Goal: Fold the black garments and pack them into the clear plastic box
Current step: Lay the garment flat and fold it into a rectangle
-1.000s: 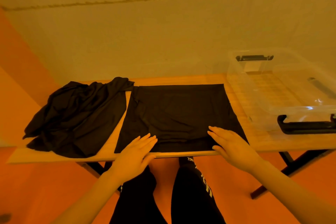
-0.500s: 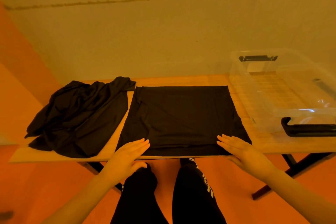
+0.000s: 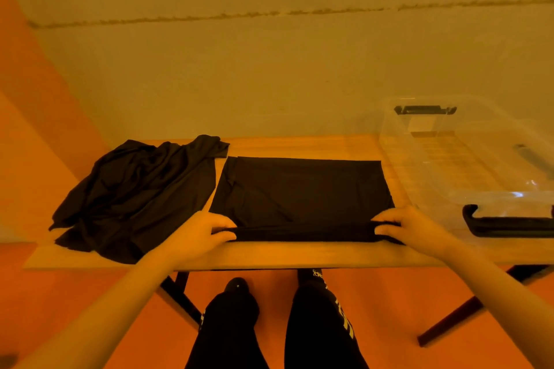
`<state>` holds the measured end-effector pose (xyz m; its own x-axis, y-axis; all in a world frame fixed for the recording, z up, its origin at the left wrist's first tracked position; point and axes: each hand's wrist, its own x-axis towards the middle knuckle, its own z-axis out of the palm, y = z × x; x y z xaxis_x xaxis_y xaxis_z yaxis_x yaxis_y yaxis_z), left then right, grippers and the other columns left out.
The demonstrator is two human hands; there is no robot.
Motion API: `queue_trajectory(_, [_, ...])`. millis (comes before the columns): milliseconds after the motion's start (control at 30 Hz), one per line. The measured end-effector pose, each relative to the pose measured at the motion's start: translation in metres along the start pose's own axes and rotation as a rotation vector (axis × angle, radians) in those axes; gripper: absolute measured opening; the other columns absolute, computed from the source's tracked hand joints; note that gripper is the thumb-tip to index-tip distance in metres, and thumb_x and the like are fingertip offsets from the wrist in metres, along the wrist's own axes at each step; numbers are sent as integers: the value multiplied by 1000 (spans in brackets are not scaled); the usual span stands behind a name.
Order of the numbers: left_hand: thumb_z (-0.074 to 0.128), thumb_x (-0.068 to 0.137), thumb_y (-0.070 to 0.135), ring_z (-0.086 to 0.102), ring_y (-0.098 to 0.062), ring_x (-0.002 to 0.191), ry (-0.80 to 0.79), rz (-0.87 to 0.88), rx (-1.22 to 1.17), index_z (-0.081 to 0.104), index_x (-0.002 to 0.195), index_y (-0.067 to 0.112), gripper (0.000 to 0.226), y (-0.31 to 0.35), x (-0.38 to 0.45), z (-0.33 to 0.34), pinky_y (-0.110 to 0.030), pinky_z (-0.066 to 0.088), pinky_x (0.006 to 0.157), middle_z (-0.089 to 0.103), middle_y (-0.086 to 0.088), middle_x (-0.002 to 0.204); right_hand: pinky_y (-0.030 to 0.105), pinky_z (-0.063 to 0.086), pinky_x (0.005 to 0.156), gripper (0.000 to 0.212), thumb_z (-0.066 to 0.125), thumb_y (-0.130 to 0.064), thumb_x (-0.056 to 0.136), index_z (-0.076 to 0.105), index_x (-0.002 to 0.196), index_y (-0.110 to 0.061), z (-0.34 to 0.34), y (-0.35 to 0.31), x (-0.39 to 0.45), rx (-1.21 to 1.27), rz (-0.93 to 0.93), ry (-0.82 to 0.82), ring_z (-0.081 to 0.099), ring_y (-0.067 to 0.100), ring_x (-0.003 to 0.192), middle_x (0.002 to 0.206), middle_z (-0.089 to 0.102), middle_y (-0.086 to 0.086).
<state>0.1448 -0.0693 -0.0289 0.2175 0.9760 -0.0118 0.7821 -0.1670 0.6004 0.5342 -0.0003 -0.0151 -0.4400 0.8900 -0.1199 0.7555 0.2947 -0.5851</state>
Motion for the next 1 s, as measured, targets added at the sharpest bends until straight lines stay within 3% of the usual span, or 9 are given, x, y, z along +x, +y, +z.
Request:
queue_trajectory(100, [64,87,19,60,5,77,-157,-41,89,60,75,39,24,-1,5,-19,-14,46,65,62,25,69,8,44,68,15,60,-12,88,67,91,-25,-10,-1,4,93,30,-22,60,-8,78,88,65,-11])
queue_trajectory(167, [64,87,19,60,-1,74,-196,-55,125,63,72,33,20,-9,3,-24,-16,44,62,63,20,69,11,46,66,16,60,-11,88,67,88,-26,-12,0,3,119,65,-24,62,1,77,86,67,-7])
queue_trajectory(267, [62,88,15,63,-9,82,-98,-136,7,72,87,15,10,-19,-3,-31,-22,49,72,70,3,83,16,49,71,20,58,-10,89,67,91,-27,-13,3,-1,138,83,-31,64,5,82,91,69,-5])
queue_trajectory(400, [63,86,9,65,-6,66,61,-239,-211,70,77,21,17,-20,-6,-41,-13,47,60,70,7,67,24,48,81,21,56,-8,90,66,91,-26,-18,0,1,192,111,2,64,11,89,95,69,-1])
queue_trajectory(500, [60,88,7,65,-14,70,175,-279,-388,69,77,13,16,-15,0,-43,-16,50,63,70,0,67,25,47,73,19,54,-9,91,66,86,-23,-24,-8,9,247,153,66,64,18,82,87,69,5])
queue_trajectory(600, [56,89,5,68,-9,73,283,-312,-553,66,82,15,16,-6,15,-46,-16,52,66,71,8,66,21,43,66,16,53,-12,92,67,88,-19,-33,-16,22,264,213,119,61,13,75,81,67,2])
queue_trajectory(700, [57,90,10,66,-15,84,329,-345,-594,67,85,19,15,-4,38,-52,-26,51,76,72,8,72,24,39,80,17,51,-15,94,66,102,-14,-41,-19,42,180,254,140,58,12,83,94,66,1])
queue_trajectory(867, [56,92,16,64,-16,87,387,-398,-637,66,87,20,12,-14,87,-58,-29,52,75,68,-1,86,32,32,102,32,48,-18,95,56,125,-8,-53,-22,89,40,329,174,47,25,122,130,55,10])
queue_trajectory(1000, [55,93,19,59,-20,78,424,-425,-551,66,84,14,15,-34,135,-55,-27,47,66,63,-6,79,35,33,103,32,47,-25,96,56,124,-13,-63,-13,140,-90,416,88,48,25,120,128,55,9])
